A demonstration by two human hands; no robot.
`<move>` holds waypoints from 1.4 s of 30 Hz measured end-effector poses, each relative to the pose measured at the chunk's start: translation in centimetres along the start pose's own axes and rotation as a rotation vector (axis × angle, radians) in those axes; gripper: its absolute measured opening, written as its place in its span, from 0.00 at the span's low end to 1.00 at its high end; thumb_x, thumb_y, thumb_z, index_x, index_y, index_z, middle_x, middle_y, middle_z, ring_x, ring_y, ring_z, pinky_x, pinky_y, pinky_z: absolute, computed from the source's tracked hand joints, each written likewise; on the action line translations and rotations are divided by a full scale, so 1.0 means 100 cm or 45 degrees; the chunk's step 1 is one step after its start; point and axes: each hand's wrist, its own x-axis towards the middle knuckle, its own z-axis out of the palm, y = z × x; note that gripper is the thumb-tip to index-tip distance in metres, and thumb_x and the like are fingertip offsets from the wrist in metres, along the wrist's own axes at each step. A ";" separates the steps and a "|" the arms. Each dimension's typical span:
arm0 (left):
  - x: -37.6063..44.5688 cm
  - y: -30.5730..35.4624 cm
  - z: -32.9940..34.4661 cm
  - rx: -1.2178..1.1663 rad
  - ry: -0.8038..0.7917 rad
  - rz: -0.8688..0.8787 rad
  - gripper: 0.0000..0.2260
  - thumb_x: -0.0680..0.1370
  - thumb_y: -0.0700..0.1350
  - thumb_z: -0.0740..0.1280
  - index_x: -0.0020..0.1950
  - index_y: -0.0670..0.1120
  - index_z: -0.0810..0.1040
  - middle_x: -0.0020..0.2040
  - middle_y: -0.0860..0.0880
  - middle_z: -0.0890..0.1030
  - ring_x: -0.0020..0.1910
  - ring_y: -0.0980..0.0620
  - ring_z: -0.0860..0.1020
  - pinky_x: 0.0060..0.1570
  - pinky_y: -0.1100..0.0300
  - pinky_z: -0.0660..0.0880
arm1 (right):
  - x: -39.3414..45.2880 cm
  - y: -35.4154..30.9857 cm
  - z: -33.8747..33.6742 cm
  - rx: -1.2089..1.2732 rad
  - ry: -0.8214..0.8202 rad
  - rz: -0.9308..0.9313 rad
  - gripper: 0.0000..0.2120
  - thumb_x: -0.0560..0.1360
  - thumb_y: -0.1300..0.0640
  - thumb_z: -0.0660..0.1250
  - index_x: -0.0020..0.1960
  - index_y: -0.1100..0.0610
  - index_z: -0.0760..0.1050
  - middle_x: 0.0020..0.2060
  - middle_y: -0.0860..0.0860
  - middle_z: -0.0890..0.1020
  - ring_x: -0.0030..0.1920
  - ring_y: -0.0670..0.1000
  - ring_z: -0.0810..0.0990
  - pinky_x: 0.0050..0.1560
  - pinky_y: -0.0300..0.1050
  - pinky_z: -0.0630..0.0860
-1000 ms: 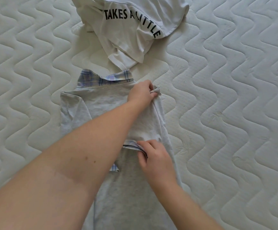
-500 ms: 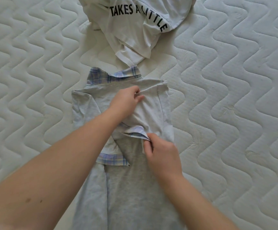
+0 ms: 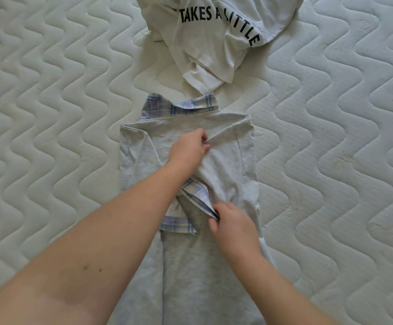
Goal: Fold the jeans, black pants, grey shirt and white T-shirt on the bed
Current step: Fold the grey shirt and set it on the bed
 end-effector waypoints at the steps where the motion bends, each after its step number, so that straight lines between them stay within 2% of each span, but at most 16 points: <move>1: 0.000 -0.001 -0.001 -0.022 0.032 0.017 0.09 0.80 0.49 0.65 0.58 0.48 0.75 0.52 0.48 0.80 0.46 0.49 0.75 0.42 0.55 0.71 | 0.000 -0.002 -0.001 0.014 0.013 0.001 0.05 0.78 0.53 0.62 0.46 0.54 0.73 0.41 0.49 0.78 0.41 0.52 0.74 0.38 0.44 0.60; 3: -0.002 -0.002 -0.004 -0.052 0.115 0.071 0.07 0.80 0.47 0.66 0.57 0.49 0.77 0.52 0.49 0.81 0.48 0.49 0.76 0.42 0.56 0.70 | 0.002 -0.010 -0.002 0.071 0.087 -0.008 0.09 0.78 0.53 0.62 0.40 0.54 0.67 0.35 0.51 0.78 0.34 0.51 0.68 0.36 0.44 0.57; 6: -0.003 -0.002 -0.011 -0.072 0.191 0.111 0.06 0.80 0.48 0.66 0.55 0.49 0.79 0.51 0.50 0.82 0.50 0.49 0.79 0.45 0.52 0.76 | 0.004 -0.025 -0.006 0.130 0.183 -0.045 0.11 0.78 0.55 0.62 0.39 0.52 0.63 0.31 0.51 0.75 0.31 0.51 0.64 0.34 0.44 0.53; 11: -0.003 -0.001 -0.018 -0.097 0.217 0.138 0.07 0.80 0.48 0.65 0.53 0.48 0.80 0.49 0.50 0.83 0.49 0.49 0.79 0.49 0.49 0.78 | 0.005 -0.030 -0.013 0.141 0.176 -0.058 0.09 0.80 0.52 0.59 0.43 0.51 0.63 0.36 0.53 0.79 0.34 0.54 0.69 0.35 0.45 0.52; 14: 0.000 -0.002 -0.024 -0.093 0.245 0.178 0.07 0.80 0.49 0.66 0.53 0.48 0.81 0.47 0.50 0.83 0.48 0.49 0.79 0.48 0.51 0.77 | 0.005 -0.034 -0.016 0.171 0.188 -0.078 0.07 0.81 0.52 0.58 0.45 0.53 0.68 0.37 0.55 0.80 0.36 0.57 0.73 0.36 0.45 0.53; 17: 0.004 -0.007 -0.030 -0.060 0.267 0.191 0.06 0.79 0.49 0.67 0.52 0.48 0.80 0.45 0.51 0.82 0.46 0.49 0.78 0.46 0.53 0.76 | 0.009 -0.043 -0.013 0.200 0.190 -0.093 0.07 0.81 0.53 0.57 0.44 0.52 0.67 0.37 0.56 0.80 0.34 0.54 0.67 0.35 0.45 0.53; 23: 0.010 -0.028 -0.025 0.119 0.034 -0.057 0.05 0.80 0.49 0.65 0.51 0.49 0.77 0.47 0.49 0.79 0.46 0.48 0.75 0.45 0.55 0.71 | 0.009 -0.045 0.008 0.128 0.117 -0.044 0.10 0.82 0.52 0.55 0.53 0.55 0.73 0.40 0.56 0.79 0.35 0.53 0.67 0.36 0.45 0.60; 31: 0.005 -0.025 -0.015 0.217 -0.019 -0.195 0.10 0.79 0.55 0.65 0.52 0.49 0.72 0.44 0.49 0.76 0.44 0.47 0.75 0.41 0.54 0.71 | -0.010 -0.029 0.015 0.109 0.120 -0.146 0.07 0.81 0.50 0.58 0.53 0.51 0.72 0.36 0.49 0.79 0.33 0.50 0.66 0.34 0.44 0.59; 34: 0.002 -0.020 -0.012 0.329 -0.054 -0.190 0.14 0.78 0.57 0.65 0.55 0.49 0.71 0.46 0.49 0.76 0.45 0.47 0.75 0.41 0.54 0.71 | -0.013 -0.022 0.017 0.058 0.052 -0.228 0.07 0.79 0.49 0.61 0.53 0.52 0.72 0.39 0.47 0.78 0.37 0.49 0.70 0.37 0.43 0.61; 37: -0.004 -0.020 -0.012 0.361 -0.045 -0.184 0.17 0.78 0.57 0.65 0.60 0.47 0.70 0.49 0.46 0.78 0.46 0.45 0.76 0.39 0.53 0.70 | -0.017 -0.016 0.016 -0.047 0.073 -0.300 0.13 0.75 0.49 0.68 0.58 0.51 0.76 0.48 0.46 0.81 0.49 0.50 0.77 0.51 0.43 0.70; 40: -0.009 -0.018 -0.010 0.436 -0.027 -0.155 0.19 0.79 0.57 0.64 0.62 0.47 0.68 0.51 0.45 0.79 0.46 0.45 0.76 0.38 0.53 0.68 | -0.025 -0.008 0.012 -0.103 0.195 -0.183 0.22 0.67 0.50 0.77 0.59 0.53 0.79 0.52 0.49 0.81 0.53 0.52 0.80 0.54 0.49 0.75; 42: -0.012 -0.016 -0.008 0.480 0.014 -0.130 0.20 0.78 0.57 0.65 0.63 0.47 0.69 0.54 0.45 0.79 0.50 0.45 0.76 0.42 0.52 0.69 | -0.031 0.000 0.011 -0.152 0.203 -0.094 0.24 0.65 0.51 0.79 0.59 0.54 0.79 0.53 0.50 0.81 0.54 0.54 0.80 0.53 0.51 0.76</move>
